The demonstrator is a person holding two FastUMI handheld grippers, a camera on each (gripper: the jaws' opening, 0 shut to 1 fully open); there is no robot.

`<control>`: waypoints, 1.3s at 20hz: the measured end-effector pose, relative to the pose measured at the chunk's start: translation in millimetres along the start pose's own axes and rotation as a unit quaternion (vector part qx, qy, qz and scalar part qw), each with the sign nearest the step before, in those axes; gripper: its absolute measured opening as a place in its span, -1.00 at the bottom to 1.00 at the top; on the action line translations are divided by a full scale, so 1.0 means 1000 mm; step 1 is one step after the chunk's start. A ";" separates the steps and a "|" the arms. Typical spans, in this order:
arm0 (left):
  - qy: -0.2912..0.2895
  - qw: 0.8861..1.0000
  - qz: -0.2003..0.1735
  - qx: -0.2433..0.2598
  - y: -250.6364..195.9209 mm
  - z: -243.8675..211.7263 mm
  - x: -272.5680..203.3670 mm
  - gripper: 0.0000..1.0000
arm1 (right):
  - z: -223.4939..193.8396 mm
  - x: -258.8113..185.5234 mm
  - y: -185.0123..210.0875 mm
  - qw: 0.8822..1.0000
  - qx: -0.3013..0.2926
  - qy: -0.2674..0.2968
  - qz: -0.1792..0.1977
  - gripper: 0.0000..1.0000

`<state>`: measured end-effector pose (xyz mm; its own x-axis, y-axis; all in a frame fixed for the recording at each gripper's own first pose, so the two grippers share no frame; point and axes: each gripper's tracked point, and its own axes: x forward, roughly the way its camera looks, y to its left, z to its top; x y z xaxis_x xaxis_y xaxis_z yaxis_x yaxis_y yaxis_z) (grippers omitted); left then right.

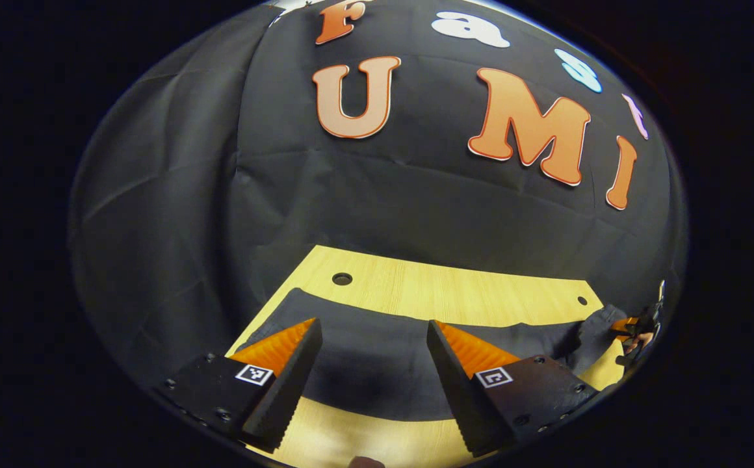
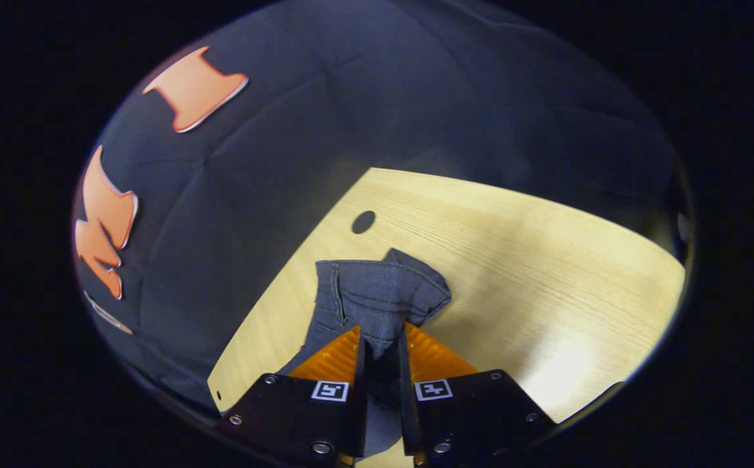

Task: Grasp the waist and the cuffs of the jeans and fold them to make the two legs overlap; first hold the waist and fold one-third of the jeans toward the cuffs, then hold the cuffs and fold the remaining one-third in the same direction to finish folding.

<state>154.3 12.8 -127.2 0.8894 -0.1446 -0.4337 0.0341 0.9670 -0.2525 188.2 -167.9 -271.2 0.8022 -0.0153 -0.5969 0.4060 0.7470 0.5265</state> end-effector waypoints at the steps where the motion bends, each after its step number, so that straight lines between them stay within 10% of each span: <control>1: -0.004 1.000 -0.005 0.004 0.000 0.002 0.002 0.94 | 0.001 -0.008 0.010 1.000 -0.011 -0.009 0.005 -0.55; 10: -0.015 0.999 -0.032 0.008 0.032 0.007 0.007 0.94 | -0.024 -0.080 0.144 0.991 -0.066 -0.048 0.103 -0.57; 18: 0.001 0.999 -0.015 -0.038 0.082 -0.006 0.012 0.94 | -0.056 -0.065 0.150 0.986 -0.140 0.003 0.095 -0.89; 26: 0.001 0.999 0.003 -0.038 0.104 -0.008 0.009 0.94 | -0.134 -0.105 0.212 0.961 -0.216 0.055 0.166 -0.89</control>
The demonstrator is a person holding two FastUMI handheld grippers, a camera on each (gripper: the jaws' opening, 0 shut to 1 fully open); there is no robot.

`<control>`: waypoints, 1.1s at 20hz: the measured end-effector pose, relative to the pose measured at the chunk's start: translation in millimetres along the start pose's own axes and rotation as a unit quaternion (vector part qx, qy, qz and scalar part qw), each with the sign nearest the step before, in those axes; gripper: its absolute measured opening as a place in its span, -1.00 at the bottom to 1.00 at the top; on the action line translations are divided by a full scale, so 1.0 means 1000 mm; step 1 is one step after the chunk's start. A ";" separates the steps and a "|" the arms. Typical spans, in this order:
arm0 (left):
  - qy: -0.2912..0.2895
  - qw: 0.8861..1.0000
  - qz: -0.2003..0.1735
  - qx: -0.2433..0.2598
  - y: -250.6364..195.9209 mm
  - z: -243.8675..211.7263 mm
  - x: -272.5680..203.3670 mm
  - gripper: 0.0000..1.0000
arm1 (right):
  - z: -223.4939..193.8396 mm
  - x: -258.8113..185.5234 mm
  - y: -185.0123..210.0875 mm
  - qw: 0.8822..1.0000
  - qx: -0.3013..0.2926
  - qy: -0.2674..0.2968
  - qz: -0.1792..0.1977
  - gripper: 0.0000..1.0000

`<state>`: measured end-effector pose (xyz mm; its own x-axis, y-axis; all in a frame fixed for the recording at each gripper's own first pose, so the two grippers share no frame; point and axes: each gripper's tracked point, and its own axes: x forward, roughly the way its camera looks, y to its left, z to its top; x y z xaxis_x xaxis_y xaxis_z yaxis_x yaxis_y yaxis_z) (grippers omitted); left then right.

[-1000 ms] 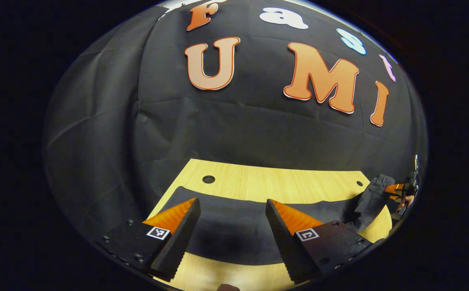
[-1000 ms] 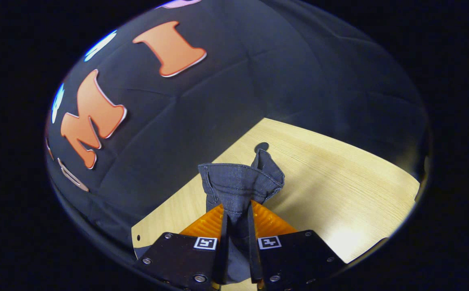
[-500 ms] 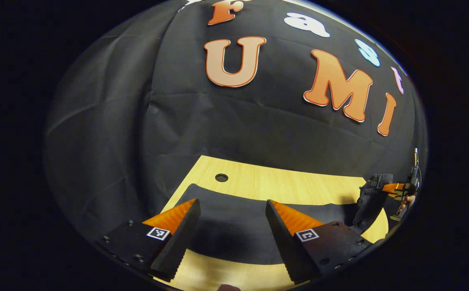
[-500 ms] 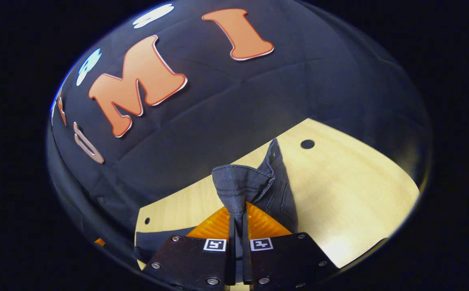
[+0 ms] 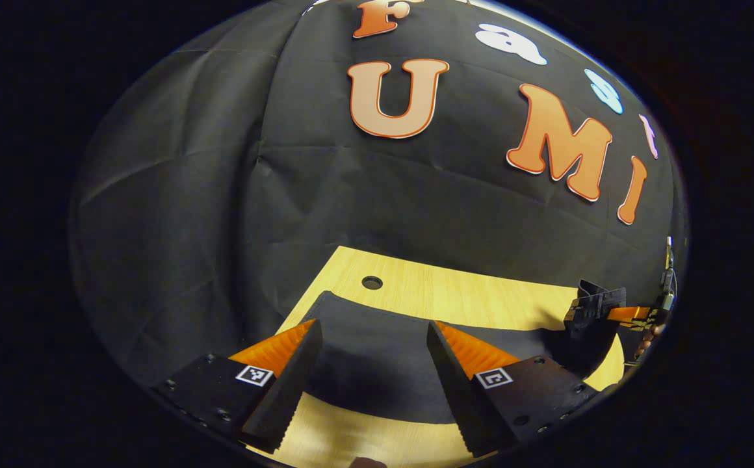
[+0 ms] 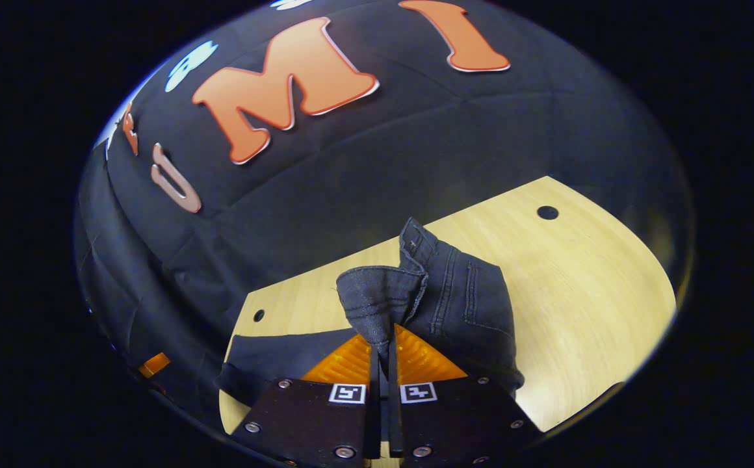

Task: Grasp the waist and the cuffs of the jeans and fold them to make the two legs overlap; first hold the waist and fold one-third of the jeans toward the cuffs, then hold the cuffs and fold the remaining one-third in the same direction to finish folding.

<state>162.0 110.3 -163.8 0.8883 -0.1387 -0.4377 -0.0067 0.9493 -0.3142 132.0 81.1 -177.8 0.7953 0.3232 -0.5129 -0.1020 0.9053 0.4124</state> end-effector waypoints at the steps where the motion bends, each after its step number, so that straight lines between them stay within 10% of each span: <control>1: 0.004 1.000 0.002 -0.003 0.003 -0.002 -0.001 0.94 | -0.007 0.001 0.020 1.000 -0.013 0.004 0.017 -0.90; 7: 0.070 0.996 0.019 -0.061 0.033 -0.042 0.013 0.94 | -0.091 0.033 0.054 0.993 -0.059 0.102 -0.001 -0.90; 17: 0.238 0.937 0.049 -0.251 0.102 -0.111 0.058 0.96 | -0.133 0.029 0.079 0.985 -0.052 0.165 -0.011 -0.37; 20: 0.253 0.940 0.042 -0.226 0.100 -0.111 0.062 0.96 | -0.135 0.034 0.088 0.987 -0.051 0.154 -0.023 1.00; 22: 0.278 0.931 0.058 -0.230 0.113 -0.119 0.067 0.96 | -0.131 0.025 0.099 0.989 -0.040 0.142 -0.008 0.97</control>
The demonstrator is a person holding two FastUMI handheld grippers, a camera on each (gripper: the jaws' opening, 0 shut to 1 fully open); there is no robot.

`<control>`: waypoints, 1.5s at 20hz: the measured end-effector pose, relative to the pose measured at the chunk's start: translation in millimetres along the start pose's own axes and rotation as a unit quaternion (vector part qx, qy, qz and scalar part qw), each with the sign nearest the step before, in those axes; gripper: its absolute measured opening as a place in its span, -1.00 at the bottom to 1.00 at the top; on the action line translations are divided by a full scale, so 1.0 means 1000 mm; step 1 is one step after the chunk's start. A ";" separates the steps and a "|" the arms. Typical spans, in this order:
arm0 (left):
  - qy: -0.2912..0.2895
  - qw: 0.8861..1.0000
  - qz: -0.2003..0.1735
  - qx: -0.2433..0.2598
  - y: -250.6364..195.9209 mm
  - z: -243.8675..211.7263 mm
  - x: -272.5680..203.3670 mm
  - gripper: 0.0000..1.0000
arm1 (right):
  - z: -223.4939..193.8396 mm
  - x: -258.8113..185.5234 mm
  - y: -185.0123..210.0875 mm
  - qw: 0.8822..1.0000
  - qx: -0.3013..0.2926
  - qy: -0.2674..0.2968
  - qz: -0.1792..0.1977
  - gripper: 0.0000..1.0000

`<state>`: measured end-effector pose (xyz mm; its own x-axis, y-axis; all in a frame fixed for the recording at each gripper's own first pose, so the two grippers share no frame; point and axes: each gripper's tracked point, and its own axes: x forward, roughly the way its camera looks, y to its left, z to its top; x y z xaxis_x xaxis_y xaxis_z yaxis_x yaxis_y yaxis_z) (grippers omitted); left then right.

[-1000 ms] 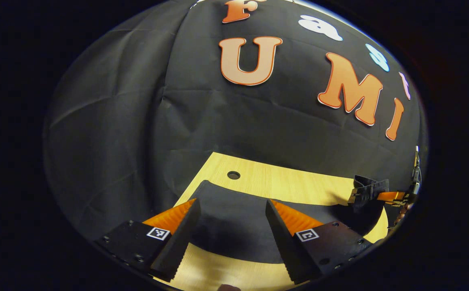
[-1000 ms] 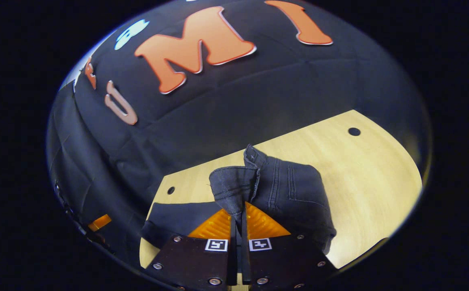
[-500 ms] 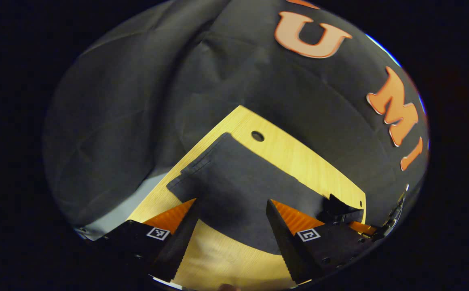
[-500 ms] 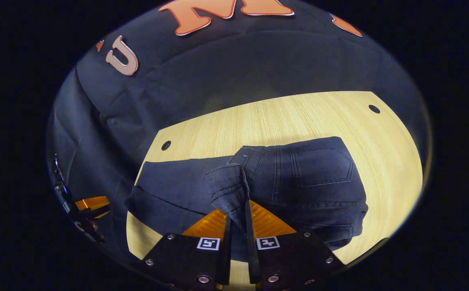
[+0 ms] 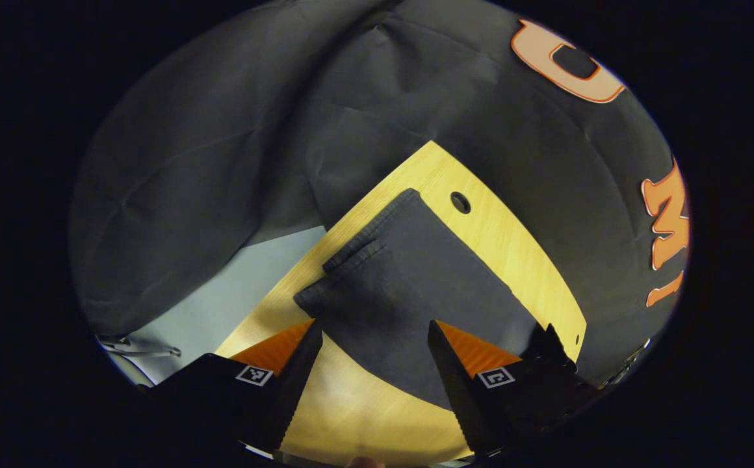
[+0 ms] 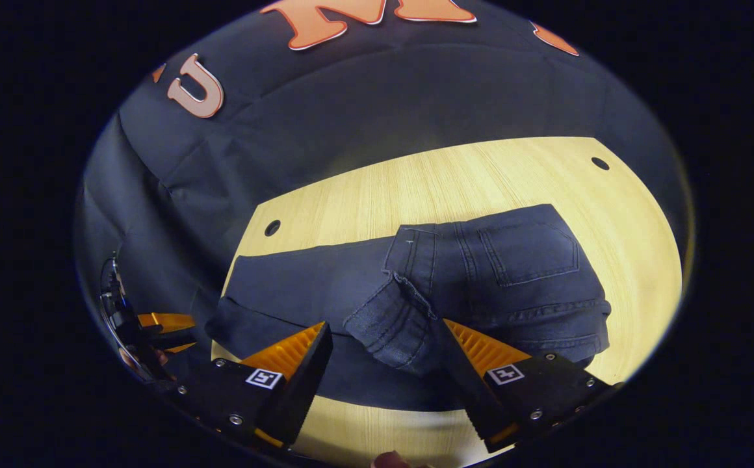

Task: Grasp the waist and the cuffs of the jeans and fold them to make the two legs overlap; first hold the waist and fold one-third of the jeans toward the cuffs, then hold the cuffs and fold the remaining one-third in the same direction to finish folding.

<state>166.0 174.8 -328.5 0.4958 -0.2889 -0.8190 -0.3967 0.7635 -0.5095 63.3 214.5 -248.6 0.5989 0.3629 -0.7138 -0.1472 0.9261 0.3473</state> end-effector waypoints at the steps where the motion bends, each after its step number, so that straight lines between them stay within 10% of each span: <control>1: 0.016 1.000 0.013 -0.009 0.003 0.000 0.003 0.96 | -0.001 -0.007 0.006 1.000 0.004 -0.004 0.011 0.97; 4: 0.060 0.997 0.041 -0.020 0.019 0.005 0.033 0.96 | 0.005 -0.026 0.015 0.999 0.012 -0.030 0.020 0.97; 11: 0.093 0.975 0.041 0.197 0.009 0.038 0.078 0.96 | 0.009 -0.068 0.003 0.997 0.042 -0.071 0.005 0.97; 21: 0.111 0.934 0.063 0.334 -0.001 0.019 0.088 0.91 | 0.020 -0.094 -0.029 0.992 0.077 -0.096 -0.014 0.97; 24: 0.116 0.943 0.030 0.310 -0.009 0.004 0.095 -0.67 | 0.024 -0.093 -0.035 0.992 0.080 -0.097 -0.004 0.97; 30: 0.037 0.971 -0.074 0.226 -0.086 0.012 0.015 -0.82 | 0.043 -0.110 -0.071 0.990 0.073 -0.119 0.001 0.97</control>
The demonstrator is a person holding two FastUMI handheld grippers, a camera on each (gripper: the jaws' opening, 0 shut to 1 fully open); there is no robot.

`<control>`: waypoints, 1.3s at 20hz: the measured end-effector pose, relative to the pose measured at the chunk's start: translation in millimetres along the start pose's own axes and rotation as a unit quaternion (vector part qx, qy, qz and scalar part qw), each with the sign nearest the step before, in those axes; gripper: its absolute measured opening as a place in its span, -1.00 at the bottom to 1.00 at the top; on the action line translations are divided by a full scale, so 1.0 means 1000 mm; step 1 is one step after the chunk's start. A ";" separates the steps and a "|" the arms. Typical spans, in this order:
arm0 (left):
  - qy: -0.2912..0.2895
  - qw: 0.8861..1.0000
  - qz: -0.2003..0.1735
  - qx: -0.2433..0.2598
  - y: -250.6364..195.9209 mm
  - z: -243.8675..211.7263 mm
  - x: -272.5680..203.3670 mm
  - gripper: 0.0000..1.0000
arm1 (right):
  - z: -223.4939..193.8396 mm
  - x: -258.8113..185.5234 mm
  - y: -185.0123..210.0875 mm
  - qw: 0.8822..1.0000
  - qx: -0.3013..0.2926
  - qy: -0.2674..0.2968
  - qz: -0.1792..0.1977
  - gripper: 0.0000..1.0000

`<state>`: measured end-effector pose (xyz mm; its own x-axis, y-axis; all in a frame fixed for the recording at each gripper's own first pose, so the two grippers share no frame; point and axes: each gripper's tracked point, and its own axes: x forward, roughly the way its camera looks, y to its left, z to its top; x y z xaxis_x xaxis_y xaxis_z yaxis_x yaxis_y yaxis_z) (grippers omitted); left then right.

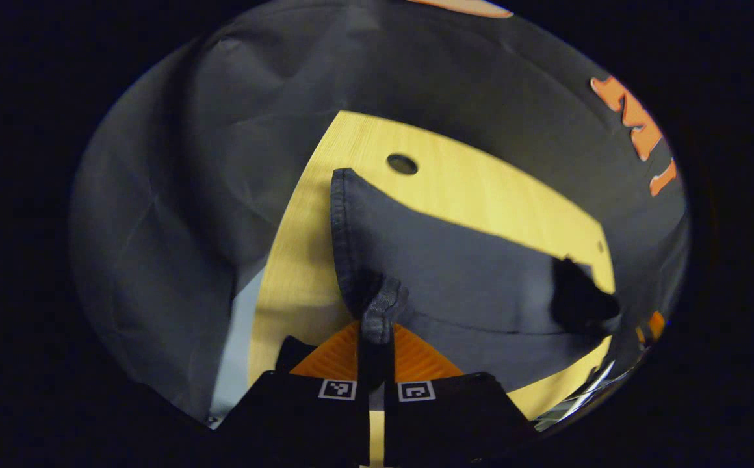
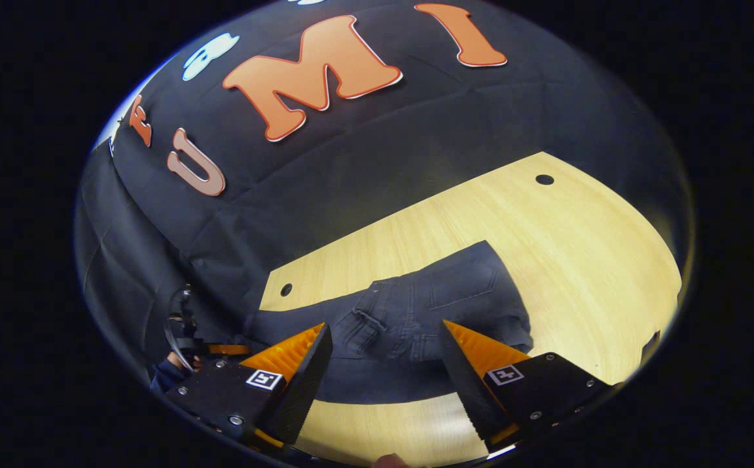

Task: Grasp the waist and the cuffs of the jeans and fold them to make the two legs overlap; first hold the waist and fold one-third of the jeans toward the cuffs, then hold the cuffs and fold the remaining one-third in the same direction to finish folding.

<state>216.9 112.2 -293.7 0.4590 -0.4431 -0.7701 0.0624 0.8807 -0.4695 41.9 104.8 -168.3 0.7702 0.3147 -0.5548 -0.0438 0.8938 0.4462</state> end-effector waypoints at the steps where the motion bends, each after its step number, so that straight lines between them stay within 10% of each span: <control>1: -0.011 1.000 -0.015 -0.009 -0.018 0.007 -0.014 -0.83 | 0.002 -0.001 -0.005 1.000 -0.004 0.002 0.001 0.97; 5: -0.062 0.993 -0.082 -0.056 -0.081 0.028 -0.048 -0.84 | 0.007 0.001 -0.023 0.999 -0.037 0.014 0.005 0.97; 12: -0.082 0.990 -0.089 -0.068 -0.128 0.025 -0.072 -0.84 | 0.011 0.009 -0.030 0.998 -0.046 0.032 0.034 0.97; 19: -0.037 0.995 0.043 -0.083 -0.005 0.019 -0.013 -0.80 | 0.009 0.005 -0.043 0.999 -0.036 0.034 0.016 0.97; 23: 0.010 0.996 0.067 -0.064 0.039 0.007 0.031 0.00 | -0.005 0.004 -0.050 0.999 -0.028 0.045 -0.010 0.97; 24: 0.021 0.997 0.059 -0.054 0.043 0.002 0.040 -0.13 | -0.006 0.004 -0.050 0.999 -0.024 0.045 -0.016 0.97; 26: 0.043 0.997 0.059 -0.019 0.049 -0.004 0.059 0.62 | -0.007 0.004 -0.048 0.999 -0.015 0.046 -0.021 0.97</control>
<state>243.2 128.0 -364.2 0.3837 -0.3511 -0.8541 -0.0216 0.9212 -0.3884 42.5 65.1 -197.0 0.7102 0.3038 -0.6350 -0.0338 0.9157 0.4004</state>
